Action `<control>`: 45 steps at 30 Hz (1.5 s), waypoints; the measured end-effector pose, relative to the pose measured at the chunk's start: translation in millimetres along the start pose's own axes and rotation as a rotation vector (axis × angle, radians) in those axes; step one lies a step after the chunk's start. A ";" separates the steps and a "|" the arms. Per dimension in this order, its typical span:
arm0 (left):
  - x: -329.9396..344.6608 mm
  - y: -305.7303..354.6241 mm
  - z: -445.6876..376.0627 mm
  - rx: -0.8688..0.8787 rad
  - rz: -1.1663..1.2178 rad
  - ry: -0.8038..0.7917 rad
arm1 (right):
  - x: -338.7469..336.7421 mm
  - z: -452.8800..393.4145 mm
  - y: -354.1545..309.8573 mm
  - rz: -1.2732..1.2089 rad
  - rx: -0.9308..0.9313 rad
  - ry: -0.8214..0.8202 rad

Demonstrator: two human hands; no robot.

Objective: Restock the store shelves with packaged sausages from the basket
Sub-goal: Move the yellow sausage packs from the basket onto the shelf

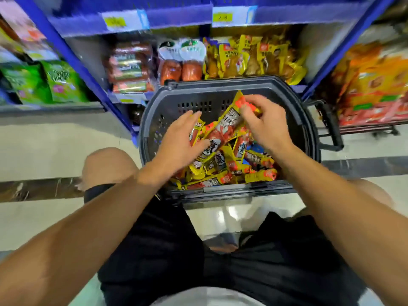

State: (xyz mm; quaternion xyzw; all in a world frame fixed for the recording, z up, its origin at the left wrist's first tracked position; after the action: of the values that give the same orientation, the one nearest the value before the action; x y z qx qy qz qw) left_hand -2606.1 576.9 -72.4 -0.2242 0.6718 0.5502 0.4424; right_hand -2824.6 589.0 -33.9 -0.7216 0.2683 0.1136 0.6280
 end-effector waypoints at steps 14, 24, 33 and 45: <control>-62.4 28.2 75.4 -0.062 0.536 0.118 | -60.6 54.1 -57.2 -0.531 0.131 0.143; -82.6 12.4 16.5 -0.139 0.723 0.036 | -47.8 40.4 -18.1 -0.614 0.339 0.121; -39.4 -14.9 -58.1 -0.121 0.448 -0.357 | -18.4 -27.4 38.1 -0.601 0.420 0.049; 15.7 -68.8 -76.5 -0.465 0.790 -0.162 | 104.0 -5.9 159.9 -0.069 0.645 -0.411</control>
State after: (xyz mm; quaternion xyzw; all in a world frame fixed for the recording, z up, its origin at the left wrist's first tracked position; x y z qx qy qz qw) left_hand -2586.4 487.9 -122.5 -0.0006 0.5278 0.8283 0.1878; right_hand -2824.0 547.2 -220.0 -0.4575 0.1345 0.1445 0.8670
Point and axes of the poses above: each hand's wrist, its own z-axis away from the middle knuckle, its own x-axis out of the palm, y = z × x, the point moved 1 cm from there along -z, towards the middle knuckle, and after that the axes turned 5 degrees about -z, right-handed, at the moved point
